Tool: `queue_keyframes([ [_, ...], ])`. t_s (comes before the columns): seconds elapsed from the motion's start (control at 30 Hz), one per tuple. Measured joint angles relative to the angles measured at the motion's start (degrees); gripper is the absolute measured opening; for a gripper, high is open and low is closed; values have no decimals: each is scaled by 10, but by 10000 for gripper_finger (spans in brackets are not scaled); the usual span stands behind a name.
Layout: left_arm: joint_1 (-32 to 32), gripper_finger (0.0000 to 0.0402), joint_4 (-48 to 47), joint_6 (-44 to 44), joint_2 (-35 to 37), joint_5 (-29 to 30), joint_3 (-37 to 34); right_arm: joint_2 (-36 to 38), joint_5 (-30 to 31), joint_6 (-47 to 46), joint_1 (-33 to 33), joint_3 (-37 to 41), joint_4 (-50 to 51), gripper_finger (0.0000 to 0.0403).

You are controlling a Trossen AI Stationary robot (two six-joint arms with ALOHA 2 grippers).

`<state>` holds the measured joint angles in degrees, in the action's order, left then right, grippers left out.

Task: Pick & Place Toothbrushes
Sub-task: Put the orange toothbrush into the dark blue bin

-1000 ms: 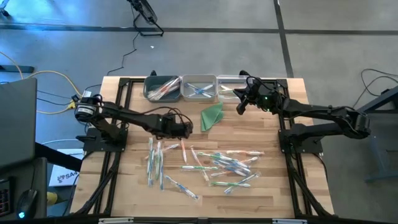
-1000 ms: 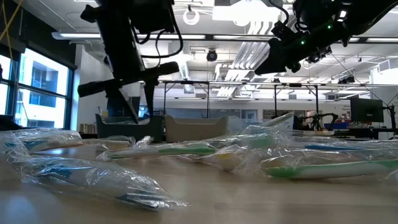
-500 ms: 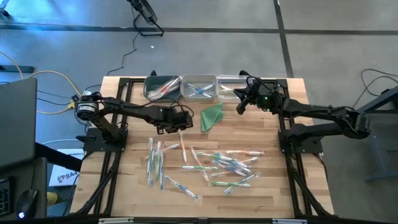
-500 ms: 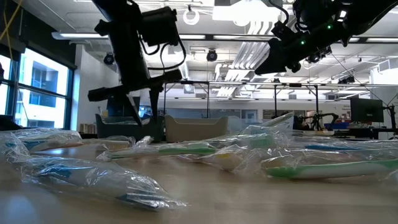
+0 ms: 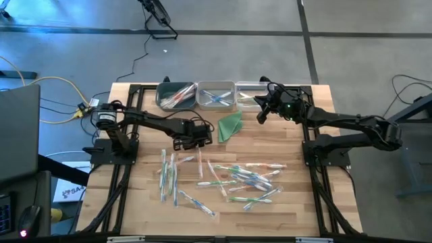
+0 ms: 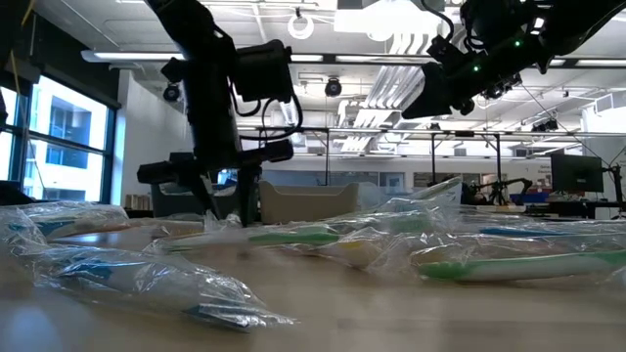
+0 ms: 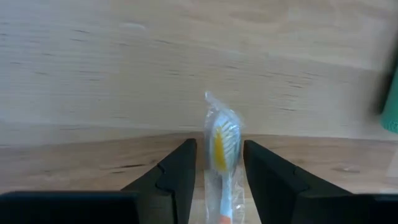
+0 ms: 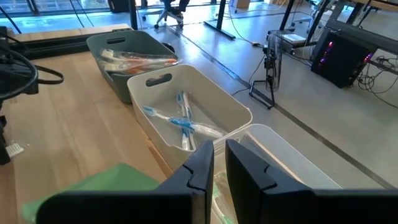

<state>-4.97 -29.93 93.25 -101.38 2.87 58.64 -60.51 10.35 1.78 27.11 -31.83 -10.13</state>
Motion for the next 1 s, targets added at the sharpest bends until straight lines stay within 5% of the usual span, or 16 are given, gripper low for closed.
queue_keyframes([
  [0.73, 1, 131, 4, 2, -2, 2, -2, 0, 0, 0, 0, 0, 3, 34],
  [1.0, 1, 63, 0, 4, -3, 2, -3, 0, 0, 0, 0, 0, 3, 34],
])
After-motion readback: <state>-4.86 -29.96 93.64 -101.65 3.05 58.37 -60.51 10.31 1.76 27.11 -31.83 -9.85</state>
